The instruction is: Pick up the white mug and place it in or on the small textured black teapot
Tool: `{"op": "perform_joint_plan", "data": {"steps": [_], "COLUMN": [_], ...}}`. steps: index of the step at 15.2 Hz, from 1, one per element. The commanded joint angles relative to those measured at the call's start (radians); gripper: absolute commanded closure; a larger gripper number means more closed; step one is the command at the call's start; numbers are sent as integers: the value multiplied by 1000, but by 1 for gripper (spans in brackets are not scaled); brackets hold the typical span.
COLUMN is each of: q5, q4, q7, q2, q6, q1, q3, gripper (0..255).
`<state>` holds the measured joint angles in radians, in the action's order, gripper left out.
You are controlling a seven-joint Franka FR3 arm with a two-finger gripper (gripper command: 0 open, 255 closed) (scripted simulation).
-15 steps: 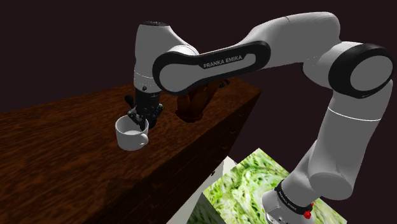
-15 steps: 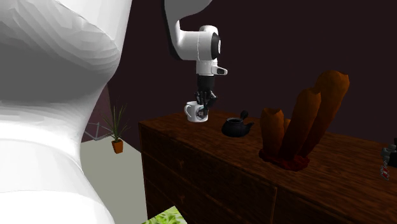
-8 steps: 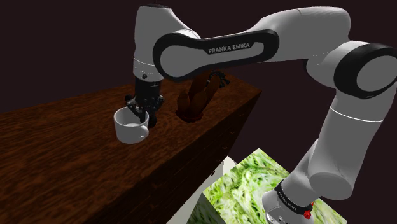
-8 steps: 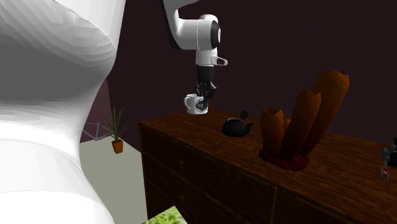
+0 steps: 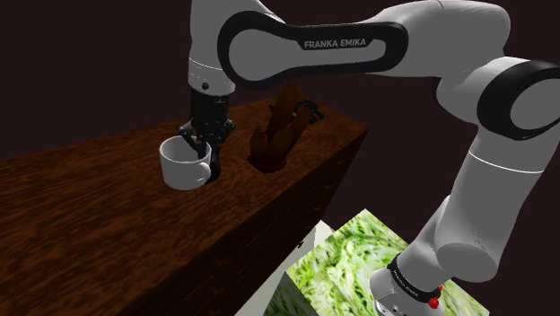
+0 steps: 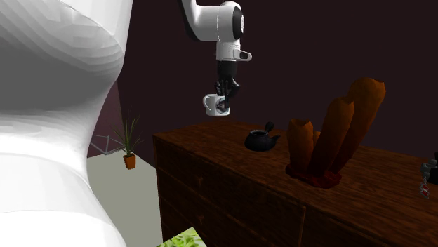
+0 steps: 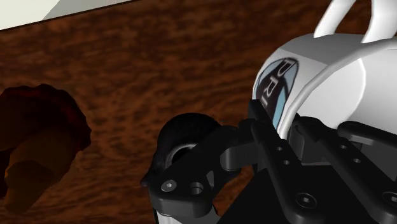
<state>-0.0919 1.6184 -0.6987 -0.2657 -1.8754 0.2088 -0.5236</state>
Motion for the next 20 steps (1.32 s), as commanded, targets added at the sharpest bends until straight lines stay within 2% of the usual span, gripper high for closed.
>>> {"op": "perform_joint_plan", "data": {"steps": [1,5,11,15,18,20], "q5": [1,-8,-44,-72,-99,-96], "q4": [-27,-90,-268,-439,-628,-582], "q7": [0,34,131,194,244,244], "q2": [0,-28,-144,-250,-361,-351], "q6": [27,64,136,205,284,249], "q1": [2,-14,-52,-62,-56,-65], "q3": [-1,13,56,84,107,106], "gripper": [255,255,255,255,255,255]}}
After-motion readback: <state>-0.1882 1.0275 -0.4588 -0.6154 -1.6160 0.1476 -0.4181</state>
